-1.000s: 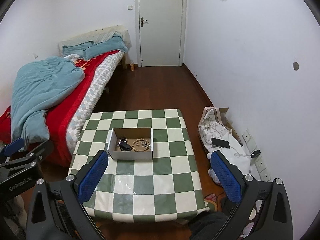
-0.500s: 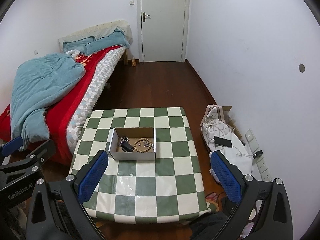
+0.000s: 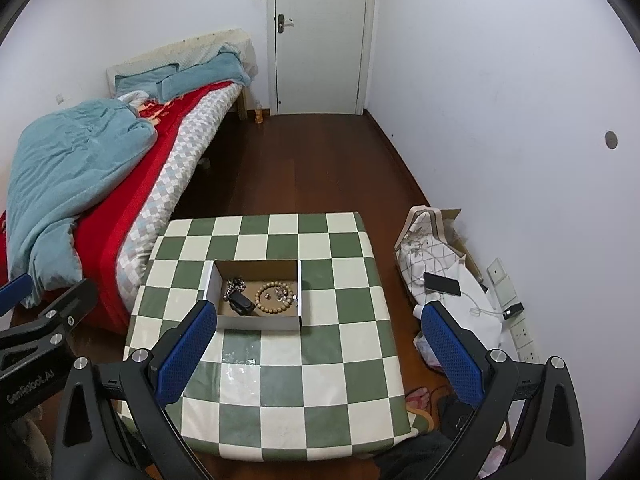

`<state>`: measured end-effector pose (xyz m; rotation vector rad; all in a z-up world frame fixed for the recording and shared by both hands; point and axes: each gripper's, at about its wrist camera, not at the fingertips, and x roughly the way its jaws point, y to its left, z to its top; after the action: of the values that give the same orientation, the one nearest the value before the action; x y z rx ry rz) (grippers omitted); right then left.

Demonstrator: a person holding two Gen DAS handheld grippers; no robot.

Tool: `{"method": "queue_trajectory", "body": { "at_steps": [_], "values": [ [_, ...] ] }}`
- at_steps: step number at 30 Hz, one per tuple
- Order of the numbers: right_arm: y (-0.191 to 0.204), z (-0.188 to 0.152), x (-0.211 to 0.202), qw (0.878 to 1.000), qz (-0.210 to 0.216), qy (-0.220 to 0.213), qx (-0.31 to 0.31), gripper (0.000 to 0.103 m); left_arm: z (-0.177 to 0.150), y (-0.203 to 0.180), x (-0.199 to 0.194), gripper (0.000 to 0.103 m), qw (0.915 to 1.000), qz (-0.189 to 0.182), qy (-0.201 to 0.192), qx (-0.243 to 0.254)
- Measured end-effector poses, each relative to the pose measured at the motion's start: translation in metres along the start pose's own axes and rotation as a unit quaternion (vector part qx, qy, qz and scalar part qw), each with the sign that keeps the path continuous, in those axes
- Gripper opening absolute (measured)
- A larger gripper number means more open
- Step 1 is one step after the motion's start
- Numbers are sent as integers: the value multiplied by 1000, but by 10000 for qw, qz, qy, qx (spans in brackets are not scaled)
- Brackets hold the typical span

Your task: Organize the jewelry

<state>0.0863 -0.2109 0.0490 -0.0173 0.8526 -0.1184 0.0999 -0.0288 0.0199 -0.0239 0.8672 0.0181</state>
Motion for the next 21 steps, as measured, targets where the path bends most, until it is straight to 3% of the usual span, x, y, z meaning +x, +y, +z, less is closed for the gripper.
{"method": "queue_trajectory", "body": {
  "at_steps": [21],
  "values": [
    [3,-1,33,9996,-10,267,-53,103,3,8,10,102,9999,103,44,-131]
  ]
}}
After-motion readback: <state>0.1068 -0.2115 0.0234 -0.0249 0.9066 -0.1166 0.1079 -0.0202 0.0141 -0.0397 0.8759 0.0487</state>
